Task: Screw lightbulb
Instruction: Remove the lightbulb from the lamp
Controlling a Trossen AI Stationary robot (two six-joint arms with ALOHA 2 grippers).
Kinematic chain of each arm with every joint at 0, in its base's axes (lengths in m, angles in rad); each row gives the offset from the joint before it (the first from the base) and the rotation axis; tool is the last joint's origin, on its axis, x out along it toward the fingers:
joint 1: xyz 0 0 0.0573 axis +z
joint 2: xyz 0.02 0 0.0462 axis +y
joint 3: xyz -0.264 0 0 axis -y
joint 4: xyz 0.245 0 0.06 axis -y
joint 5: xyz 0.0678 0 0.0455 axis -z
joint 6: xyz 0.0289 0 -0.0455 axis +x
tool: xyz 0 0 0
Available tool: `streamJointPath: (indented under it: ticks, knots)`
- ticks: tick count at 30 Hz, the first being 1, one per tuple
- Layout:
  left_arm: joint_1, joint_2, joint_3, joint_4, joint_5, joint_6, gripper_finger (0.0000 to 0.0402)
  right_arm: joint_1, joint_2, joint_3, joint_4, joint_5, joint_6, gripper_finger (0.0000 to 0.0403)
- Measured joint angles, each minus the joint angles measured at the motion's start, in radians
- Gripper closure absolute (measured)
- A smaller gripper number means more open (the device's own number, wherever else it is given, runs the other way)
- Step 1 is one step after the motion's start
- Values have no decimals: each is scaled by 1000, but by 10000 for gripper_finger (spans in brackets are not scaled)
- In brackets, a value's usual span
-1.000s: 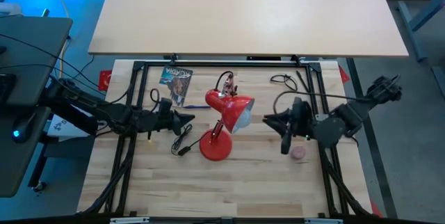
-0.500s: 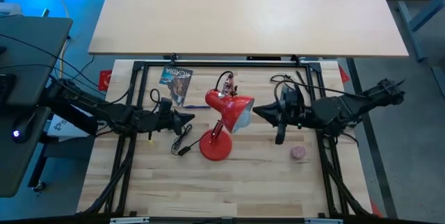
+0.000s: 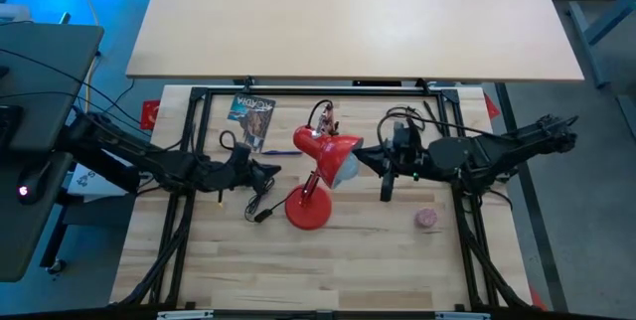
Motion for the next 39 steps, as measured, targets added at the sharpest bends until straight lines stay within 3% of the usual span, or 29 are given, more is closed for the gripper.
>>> streamJointPath:
  ticks: [25,39]
  knots:
    - [0,23,0,1,0,-37,402,-66,-50,1,-82,-45,-91,403]
    - [0,23,0,1,-2,-45,402,-62,-131,67,-290,-62,-113,403]
